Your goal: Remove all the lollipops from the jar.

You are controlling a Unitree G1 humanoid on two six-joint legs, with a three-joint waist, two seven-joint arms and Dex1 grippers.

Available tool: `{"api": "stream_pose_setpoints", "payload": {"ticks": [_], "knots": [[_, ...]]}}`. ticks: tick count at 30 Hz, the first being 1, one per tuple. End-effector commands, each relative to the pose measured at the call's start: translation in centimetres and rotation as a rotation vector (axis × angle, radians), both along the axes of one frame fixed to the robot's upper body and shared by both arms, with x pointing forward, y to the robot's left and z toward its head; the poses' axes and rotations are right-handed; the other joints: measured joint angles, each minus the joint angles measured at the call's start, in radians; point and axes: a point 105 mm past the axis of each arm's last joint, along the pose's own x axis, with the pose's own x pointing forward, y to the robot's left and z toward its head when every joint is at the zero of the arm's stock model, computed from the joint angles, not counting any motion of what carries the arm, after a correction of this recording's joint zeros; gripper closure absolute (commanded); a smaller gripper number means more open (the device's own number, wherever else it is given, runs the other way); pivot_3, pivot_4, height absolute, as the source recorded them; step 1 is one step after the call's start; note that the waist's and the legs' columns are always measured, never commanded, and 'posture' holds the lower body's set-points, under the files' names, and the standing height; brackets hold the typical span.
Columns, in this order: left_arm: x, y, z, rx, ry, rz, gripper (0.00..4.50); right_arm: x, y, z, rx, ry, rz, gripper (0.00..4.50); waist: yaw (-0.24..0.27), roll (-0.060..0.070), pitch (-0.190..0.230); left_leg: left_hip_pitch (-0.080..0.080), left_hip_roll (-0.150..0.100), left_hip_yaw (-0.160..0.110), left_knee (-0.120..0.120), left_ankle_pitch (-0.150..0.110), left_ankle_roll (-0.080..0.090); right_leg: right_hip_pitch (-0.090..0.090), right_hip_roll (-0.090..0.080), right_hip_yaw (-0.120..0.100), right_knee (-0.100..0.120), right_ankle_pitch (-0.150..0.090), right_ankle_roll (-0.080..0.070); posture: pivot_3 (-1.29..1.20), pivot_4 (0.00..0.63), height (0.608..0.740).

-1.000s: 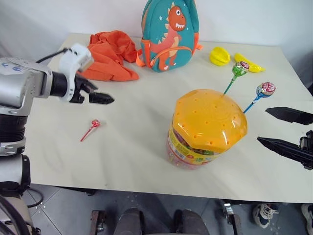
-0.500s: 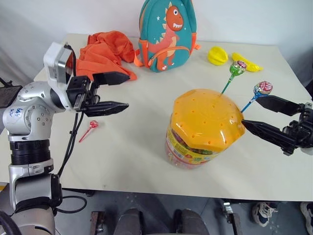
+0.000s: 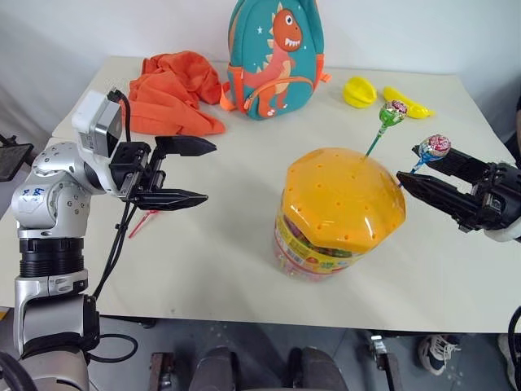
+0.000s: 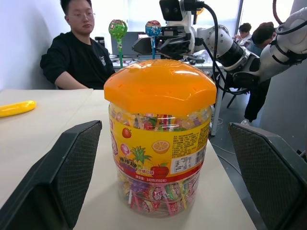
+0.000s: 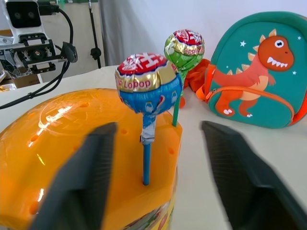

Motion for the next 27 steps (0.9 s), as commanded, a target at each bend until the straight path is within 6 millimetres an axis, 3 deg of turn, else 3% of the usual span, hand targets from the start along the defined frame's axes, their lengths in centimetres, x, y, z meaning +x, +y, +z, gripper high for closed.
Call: {"api": "stream_pose_setpoints", "payload": {"ticks": [1, 6, 17, 21, 24, 27], "knots": [[-0.5, 0.0, 0.7, 0.000, -0.041, -0.033, 0.00, -0.4, 0.0, 1.2, -0.016, -0.060, -0.005, 2.86, 0.000, 0.000, 0.000, 0.000, 0.000, 0.000, 0.000, 0.000, 0.000, 0.000, 0.000, 0.000, 0.000, 0.000, 0.000, 0.00, 0.150, 0.740], [-0.6, -0.1, 0.8, -0.005, -0.040, -0.052, 0.00, -0.4, 0.2, 2.0, -0.016, -0.084, 0.000, 4.44, -0.001, 0.000, 0.000, 0.000, 0.000, 0.000, 0.000, 0.000, 0.000, 0.000, 0.000, 0.000, 0.000, 0.000, 0.000, 0.00, 0.150, 0.740], [-0.7, -0.3, 0.8, 0.002, -0.021, -0.083, 0.00, -0.7, -0.6, 5.8, 0.028, -0.205, -0.058, 4.48, -0.001, 0.000, 0.000, 0.000, 0.000, -0.001, 0.000, 0.000, 0.000, 0.000, 0.000, 0.000, 0.000, 0.000, 0.000, 0.00, 0.150, 0.740], [-0.9, -0.4, 0.9, 0.003, -0.019, -0.098, 0.00, 0.6, -3.9, 7.8, 0.070, -0.206, -0.248, 4.48, -0.001, 0.000, 0.000, 0.000, 0.000, -0.001, 0.000, 0.000, 0.000, 0.000, 0.000, 0.000, 0.000, 0.000, 0.000, 0.00, 0.150, 0.740], [-1.0, -0.3, 0.8, 0.011, -0.012, -0.105, 0.00, 2.6, -7.1, 6.4, -0.002, -0.061, -0.440, 4.48, -0.001, 0.000, 0.000, 0.000, 0.000, 0.000, 0.000, 0.000, 0.000, 0.000, 0.000, 0.000, 0.000, 0.000, 0.000, 0.00, 0.150, 0.740], [-0.9, -0.1, 0.8, 0.025, -0.006, -0.095, 0.00, 4.6, -10.6, 1.4, -0.178, 0.246, -0.597, 4.48, -0.002, 0.000, 0.000, 0.000, 0.000, 0.001, -0.001, 0.000, 0.000, 0.000, 0.000, 0.000, 0.000, 0.000, 0.000, 0.00, 0.150, 0.740]]}}
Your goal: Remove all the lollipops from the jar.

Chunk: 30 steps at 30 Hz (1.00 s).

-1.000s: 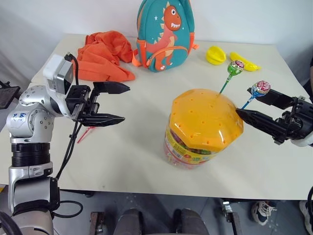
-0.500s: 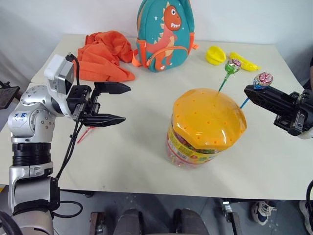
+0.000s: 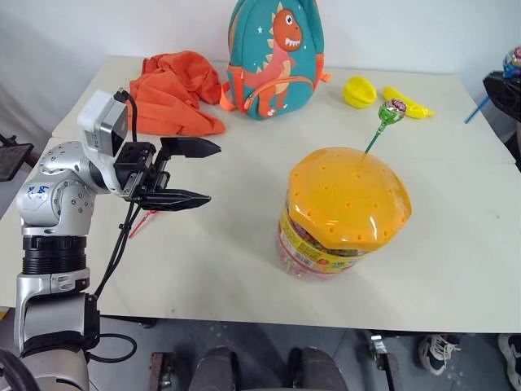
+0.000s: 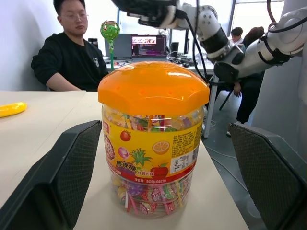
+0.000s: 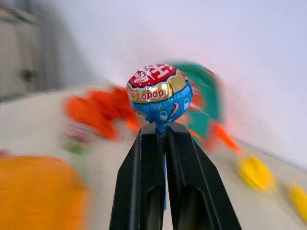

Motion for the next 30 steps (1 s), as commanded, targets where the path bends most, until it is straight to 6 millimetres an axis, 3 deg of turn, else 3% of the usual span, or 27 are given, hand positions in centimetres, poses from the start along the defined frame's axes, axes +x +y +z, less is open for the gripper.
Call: {"api": "stream_pose_setpoints", "payload": {"ticks": [1, 6, 9, 12, 19, 22, 30], "knots": [[-0.9, 0.4, 0.8, 0.024, -0.035, -0.060, 0.00, 1.6, -4.2, -4.6, -0.070, 0.285, -0.200, 4.48, -0.002, 0.000, 0.000, 0.000, 0.000, 0.000, 0.000, 0.000, 0.000, 0.000, 0.000, 0.000, 0.000, 0.000, 0.000, 0.00, 0.150, 0.740], [-0.5, 1.0, 0.6, 0.058, -0.016, 0.005, 0.00, 2.4, -8.7, -10.9, -0.142, 0.578, -0.410, 4.48, -0.006, 0.000, 0.000, 0.000, 0.000, 0.002, 0.000, 0.000, 0.000, -0.001, 0.000, 0.000, 0.000, 0.000, 0.000, 0.00, 0.150, 0.740], [-0.5, 1.2, 0.6, 0.066, -0.010, 0.022, 0.00, 2.8, -9.8, -12.4, -0.137, 0.646, -0.477, 4.48, -0.007, 0.002, 0.000, 0.000, 0.000, 0.002, -0.001, 0.000, 0.000, -0.002, 0.000, 0.000, 0.000, 0.000, 0.000, 0.00, 0.150, 0.740], [-0.6, 1.8, 1.1, 0.057, -0.024, 0.050, 0.00, 3.6, -11.3, -15.4, -0.079, 0.730, -0.573, 4.48, -0.014, 0.002, 0.000, -0.001, 0.001, 0.002, 0.000, 0.000, 0.000, -0.002, 0.000, 0.000, 0.000, 0.000, 0.000, 0.00, 0.150, 0.740], [-0.8, 1.8, 2.4, 0.021, -0.055, 0.068, 0.00, 4.4, -12.0, -17.7, -0.049, 0.779, -0.600, 4.48, -0.016, 0.005, 0.000, -0.003, 0.000, 0.002, -0.001, 0.000, 0.000, -0.004, 0.000, 0.000, 0.000, 0.000, 0.000, 0.00, 0.150, 0.740], [-0.9, 1.7, 2.8, 0.004, -0.062, 0.062, 0.00, 4.2, -12.3, -17.8, -0.052, 0.782, -0.608, 3.77, -0.019, 0.005, 0.000, -0.004, 0.001, 0.002, -0.001, 0.000, 0.000, -0.005, 0.000, 0.000, 0.000, 0.000, 0.000, 0.00, 0.150, 0.740], [-0.8, 0.9, 3.3, -0.013, -0.063, 0.035, 0.00, 2.4, -11.2, -15.9, -0.062, 0.729, -0.552, 1.06, -0.025, 0.006, -0.001, -0.008, 0.000, 0.001, 0.000, 0.000, 0.000, -0.009, 0.000, -0.001, 0.001, 0.000, 0.000, 0.00, 0.150, 0.740]]}}
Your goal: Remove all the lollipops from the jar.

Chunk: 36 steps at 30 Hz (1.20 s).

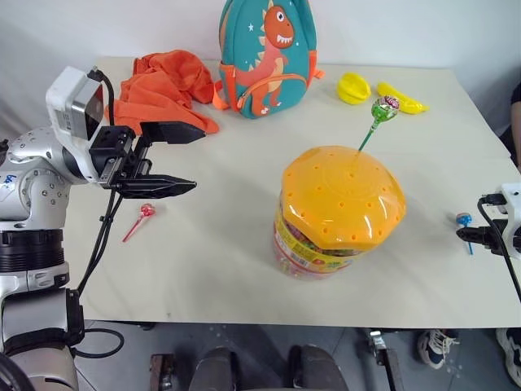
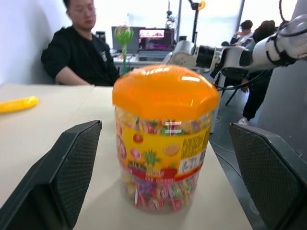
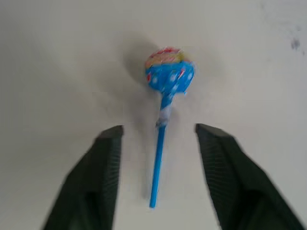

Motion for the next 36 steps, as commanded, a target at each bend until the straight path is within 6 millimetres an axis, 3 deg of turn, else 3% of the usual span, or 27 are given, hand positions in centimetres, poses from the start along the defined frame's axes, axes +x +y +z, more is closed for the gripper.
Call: {"api": "stream_pose_setpoints", "payload": {"ticks": [1, 3, 4, 11, 17, 19, 25, 35, 36], "knots": [[-0.4, -0.4, 1.1, -0.013, -0.043, -0.027, 0.00, -0.9, 0.6, 3.3, -0.030, -0.091, 0.053, 0.72, 0.000, 0.000, 0.000, -0.002, 0.000, 0.000, 0.000, 0.000, 0.000, -0.002, 0.000, 0.000, 0.001, 0.000, 0.000, 0.00, 0.150, 0.740], [-0.3, -0.6, 1.1, -0.015, -0.043, -0.037, 0.00, -1.7, 1.4, 4.4, -0.043, -0.122, 0.114, 0.06, 0.002, 0.000, 0.000, -0.005, -0.001, 0.001, 0.001, 0.000, 0.000, -0.006, 0.000, 0.001, 0.003, 0.000, 0.000, 0.00, 0.150, 0.740], [-0.3, -0.6, 1.1, -0.015, -0.043, -0.040, 0.00, -2.0, 1.7, 4.8, -0.048, -0.135, 0.134, 0.02, 0.001, 0.000, 0.000, -0.005, -0.001, 0.001, 0.002, 0.000, 0.000, -0.006, 0.000, 0.001, 0.004, 0.000, 0.000, 0.00, 0.150, 0.740], [0.3, -1.0, 1.3, -0.023, -0.045, -0.069, 0.00, -3.8, 8.2, 12.5, 0.023, -0.442, 0.495, 0.02, 0.001, 0.000, 0.000, -0.005, 0.000, 0.001, 0.003, 0.000, 0.000, -0.006, 0.000, 0.001, 0.005, 0.000, 0.000, 0.00, 0.150, 0.740], [0.5, -1.2, 1.4, -0.027, -0.049, -0.078, 0.00, -4.0, 11.7, 15.5, 0.020, -0.618, 0.700, 0.02, 0.002, 0.000, 0.000, -0.005, -0.001, 0.000, 0.006, 0.000, 0.000, -0.006, 0.000, 0.001, 0.007, 0.000, 0.000, 0.00, 0.150, 0.740], [0.6, -1.2, 1.4, -0.033, -0.050, -0.081, 0.00, -4.1, 14.2, 16.6, 0.096, -0.653, 0.822, 0.02, -0.001, 0.000, 0.000, -0.005, -0.001, 0.000, 0.006, 0.000, 0.000, -0.006, 0.000, 0.001, 0.007, 0.000, 0.000, 0.00, 0.150, 0.740], [0.4, -1.5, 1.3, -0.045, -0.052, -0.092, 0.00, -3.3, 18.7, 17.7, 0.240, -0.666, 1.036, 0.02, -0.004, 0.000, 0.000, -0.005, -0.001, -0.001, 0.007, 0.000, 0.000, -0.006, 0.000, 0.001, 0.008, 0.000, 0.000, 0.00, 0.150, 0.740], [0.2, -1.6, 1.1, -0.045, -0.055, -0.098, 0.00, -1.3, 22.6, 17.8, 0.375, -0.654, 1.206, 0.02, -0.005, 0.000, 0.000, -0.006, -0.001, -0.003, 0.009, 0.000, 0.000, -0.007, 0.000, 0.000, 0.010, 0.000, 0.000, 0.00, 0.150, 0.740], [0.2, -1.6, 1.1, -0.045, -0.056, -0.098, 0.00, -1.1, 22.8, 18.0, 0.392, -0.665, 1.206, 0.19, -0.005, 0.000, 0.000, -0.006, -0.001, -0.003, 0.009, 0.000, 0.000, -0.007, 0.000, 0.000, 0.010, 0.000, 0.000, 0.00, 0.150, 0.740]]}}
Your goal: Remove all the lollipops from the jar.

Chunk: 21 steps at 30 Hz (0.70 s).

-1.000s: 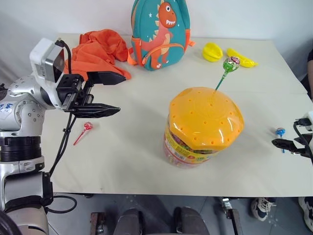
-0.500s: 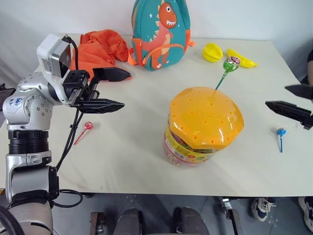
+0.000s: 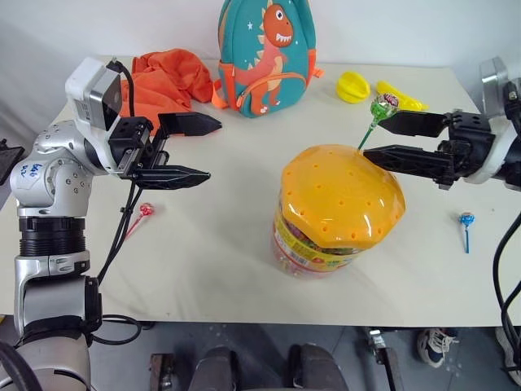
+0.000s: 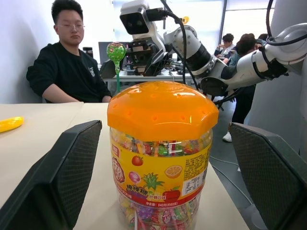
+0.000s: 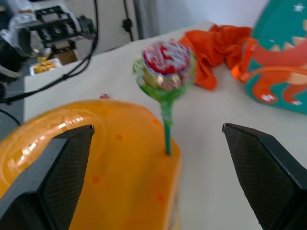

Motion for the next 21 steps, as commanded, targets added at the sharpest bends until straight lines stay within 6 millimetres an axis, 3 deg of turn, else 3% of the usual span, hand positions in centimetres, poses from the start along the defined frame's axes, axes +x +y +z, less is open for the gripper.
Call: {"api": "stream_pose_setpoints", "payload": {"ticks": [1, 4, 13, 19, 21], "knots": [[-0.7, 0.0, 0.7, -0.010, -0.049, -0.017, 0.00, 0.3, 0.5, 1.3, 0.049, -0.042, 0.027, 0.41, 0.000, 0.000, 0.000, 0.000, 0.000, 0.000, 0.000, 0.000, 0.000, 0.000, 0.000, 0.000, 0.000, 0.000, 0.000, 0.00, 0.150, 0.740], [-0.8, 0.0, 0.7, -0.011, -0.049, -0.017, 0.00, 0.6, 0.6, 1.6, 0.063, -0.059, 0.027, 1.20, 0.002, 0.000, 0.000, 0.000, 0.000, 0.000, 0.001, 0.000, 0.000, 0.000, 0.000, 0.000, 0.001, 0.000, 0.000, 0.00, 0.150, 0.740], [-0.9, 0.4, 0.6, -0.009, -0.046, -0.002, 0.00, 0.6, 1.0, 2.6, 0.079, -0.099, 0.031, 4.38, -0.001, 0.000, 0.000, 0.000, 0.000, 0.000, 0.001, 0.000, 0.000, -0.001, 0.000, 0.000, 0.002, 0.000, 0.000, 0.00, 0.150, 0.740], [-0.8, 0.4, 0.6, -0.011, -0.048, -0.008, 0.00, 0.5, 0.9, 5.6, 0.103, -0.208, -0.004, 4.45, -0.001, 0.000, 0.000, 0.000, 0.000, 0.000, 0.001, 0.000, 0.000, -0.001, 0.000, 0.000, 0.002, 0.000, 0.000, 0.00, 0.150, 0.740], [-0.9, 0.3, 0.6, -0.014, -0.044, -0.012, 0.00, 0.6, 0.1, 7.7, 0.131, -0.281, -0.064, 4.45, 0.000, 0.000, 0.000, 0.000, 0.000, 0.000, 0.001, 0.000, 0.000, -0.001, 0.000, 0.000, 0.002, 0.000, 0.000, 0.00, 0.150, 0.740]]}}
